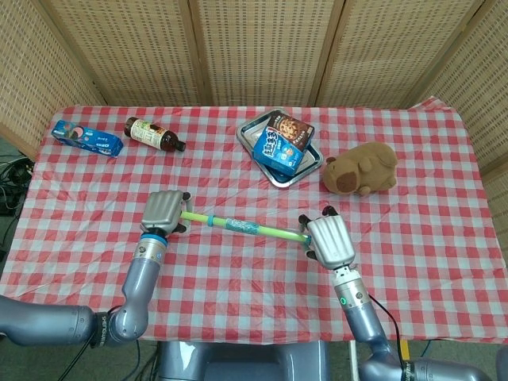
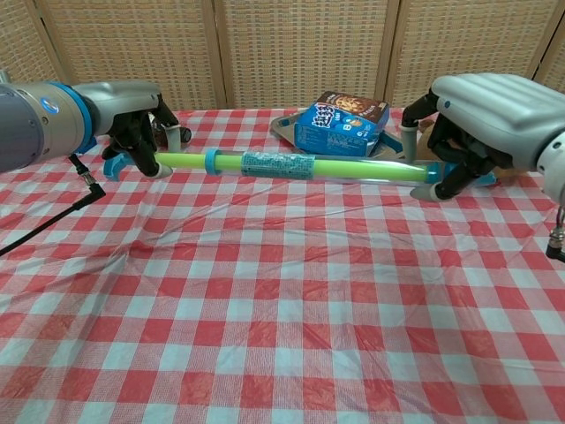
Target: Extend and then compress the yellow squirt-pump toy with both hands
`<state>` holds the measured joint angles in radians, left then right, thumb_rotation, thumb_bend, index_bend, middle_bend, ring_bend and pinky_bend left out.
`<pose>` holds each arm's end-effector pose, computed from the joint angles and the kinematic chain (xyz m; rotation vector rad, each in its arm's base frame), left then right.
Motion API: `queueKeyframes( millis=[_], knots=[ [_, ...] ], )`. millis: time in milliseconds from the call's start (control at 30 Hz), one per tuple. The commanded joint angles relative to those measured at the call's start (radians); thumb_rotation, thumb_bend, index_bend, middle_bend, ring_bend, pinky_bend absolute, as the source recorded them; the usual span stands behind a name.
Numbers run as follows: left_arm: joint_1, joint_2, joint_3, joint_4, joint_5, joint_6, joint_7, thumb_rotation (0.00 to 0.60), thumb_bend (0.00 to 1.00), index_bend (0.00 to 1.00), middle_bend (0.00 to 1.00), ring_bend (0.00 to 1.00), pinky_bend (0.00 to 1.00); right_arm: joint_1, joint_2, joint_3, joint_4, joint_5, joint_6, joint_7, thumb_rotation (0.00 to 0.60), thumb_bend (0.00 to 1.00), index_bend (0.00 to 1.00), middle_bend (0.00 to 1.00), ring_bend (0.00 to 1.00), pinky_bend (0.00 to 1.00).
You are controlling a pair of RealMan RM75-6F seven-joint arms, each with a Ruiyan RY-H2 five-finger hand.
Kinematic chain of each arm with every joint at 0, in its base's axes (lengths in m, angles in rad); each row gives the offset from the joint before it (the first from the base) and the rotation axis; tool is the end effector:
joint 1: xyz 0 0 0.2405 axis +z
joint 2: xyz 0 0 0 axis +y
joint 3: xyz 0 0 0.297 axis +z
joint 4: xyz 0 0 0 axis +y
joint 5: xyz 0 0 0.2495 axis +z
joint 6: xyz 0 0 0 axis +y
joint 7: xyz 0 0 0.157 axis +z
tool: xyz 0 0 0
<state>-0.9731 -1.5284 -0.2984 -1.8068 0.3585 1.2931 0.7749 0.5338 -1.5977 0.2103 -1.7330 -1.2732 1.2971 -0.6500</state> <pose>-0.0937 0.3934 -0.0316 -1.5951 -1.1496 -0.7209 -0.1434 -0.3205 -0.0259 1.6472 -0.7597 1.0730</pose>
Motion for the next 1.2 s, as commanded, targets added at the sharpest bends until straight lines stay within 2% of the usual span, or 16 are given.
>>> queueKeyframes(
  millis=[33,300,1000,1100,1167,1200],
  knots=[
    [-0.004,-0.006,-0.002,0.005,-0.001,-0.011,0.001,0.6,0.61,0.86,0.95,0.88,0.76,0.004,-0.007,0.001,0.002,0.0,-0.001,-0.001,0.6,0.46,0.65,1.0,0.96,0.41],
    [-0.009,-0.005,-0.007,-0.009,-0.001,-0.037,-0.006,0.6,0.61,0.86,0.95,0.88,0.76,0.007,-0.01,-0.001,-0.009,-0.001,0.004,-0.006,0.6,0.46,0.65,1.0,0.96,0.41],
    [-0.014,-0.007,-0.008,-0.064,0.023,-0.015,-0.016,0.6,0.61,0.85,0.93,0.87,0.75,0.002,0.014,-0.017,-0.054,-0.005,0.016,-0.035,0.6,0.46,0.65,1.0,0.95,0.41],
    [-0.011,-0.003,0.0,-0.065,0.035,-0.012,-0.018,0.6,0.58,0.74,0.83,0.78,0.67,0.001,0.012,-0.02,-0.051,-0.01,0.02,-0.04,0.6,0.43,0.59,0.94,0.89,0.4],
    [-0.006,0.006,0.005,-0.069,0.036,-0.014,-0.018,0.6,0.52,0.56,0.66,0.65,0.57,0.0,0.014,-0.022,-0.049,-0.012,0.024,-0.043,0.6,0.39,0.49,0.81,0.77,0.31],
    [-0.004,0.011,0.008,-0.072,0.037,-0.018,-0.018,0.6,0.49,0.5,0.59,0.6,0.53,-0.001,0.017,-0.024,-0.048,-0.009,0.023,-0.048,0.6,0.38,0.45,0.75,0.73,0.28]
  ],
)
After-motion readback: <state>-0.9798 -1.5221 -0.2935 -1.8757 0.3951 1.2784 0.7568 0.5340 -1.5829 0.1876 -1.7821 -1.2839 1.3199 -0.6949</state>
